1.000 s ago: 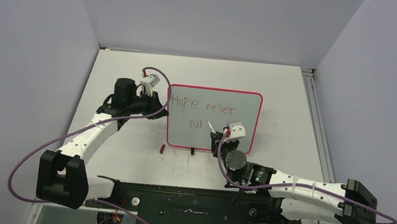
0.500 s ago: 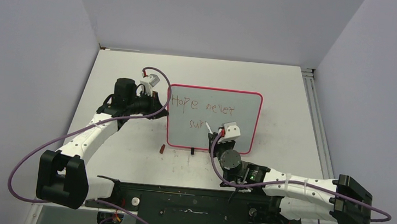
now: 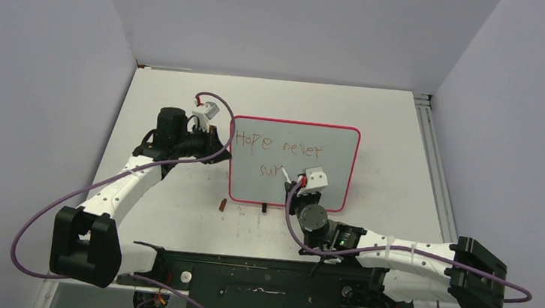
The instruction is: Write a sentence on the whiteboard
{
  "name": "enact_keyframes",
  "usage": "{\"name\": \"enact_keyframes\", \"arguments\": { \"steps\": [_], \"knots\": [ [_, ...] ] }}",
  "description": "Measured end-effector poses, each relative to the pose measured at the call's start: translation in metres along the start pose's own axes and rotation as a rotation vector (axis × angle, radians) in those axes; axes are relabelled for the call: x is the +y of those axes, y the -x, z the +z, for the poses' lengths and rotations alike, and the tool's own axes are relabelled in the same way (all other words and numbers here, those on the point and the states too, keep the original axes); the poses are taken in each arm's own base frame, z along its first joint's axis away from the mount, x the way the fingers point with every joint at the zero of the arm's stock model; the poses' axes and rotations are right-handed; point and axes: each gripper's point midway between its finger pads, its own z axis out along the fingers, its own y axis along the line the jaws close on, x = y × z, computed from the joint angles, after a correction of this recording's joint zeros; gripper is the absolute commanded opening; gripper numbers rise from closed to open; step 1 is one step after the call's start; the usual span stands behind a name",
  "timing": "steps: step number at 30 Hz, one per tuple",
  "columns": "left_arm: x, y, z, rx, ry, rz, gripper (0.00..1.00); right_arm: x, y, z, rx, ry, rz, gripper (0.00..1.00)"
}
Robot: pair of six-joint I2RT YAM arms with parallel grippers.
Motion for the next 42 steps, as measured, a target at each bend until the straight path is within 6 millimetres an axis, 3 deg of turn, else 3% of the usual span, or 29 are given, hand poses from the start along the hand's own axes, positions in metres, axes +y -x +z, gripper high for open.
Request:
{"name": "enact_keyframes", "arguments": {
  "steps": [25,42],
  "knots": [
    [0.001,0.000,0.000,-0.001,0.004,0.000,0.05,-0.007,-0.005,-0.004,0.020,-0.033,0.034,0.05],
    [0.001,0.000,0.000,-0.001,0.003,0.000,0.05,0.003,-0.032,-0.011,0.089,-0.008,0.008,0.05]
  ]
}}
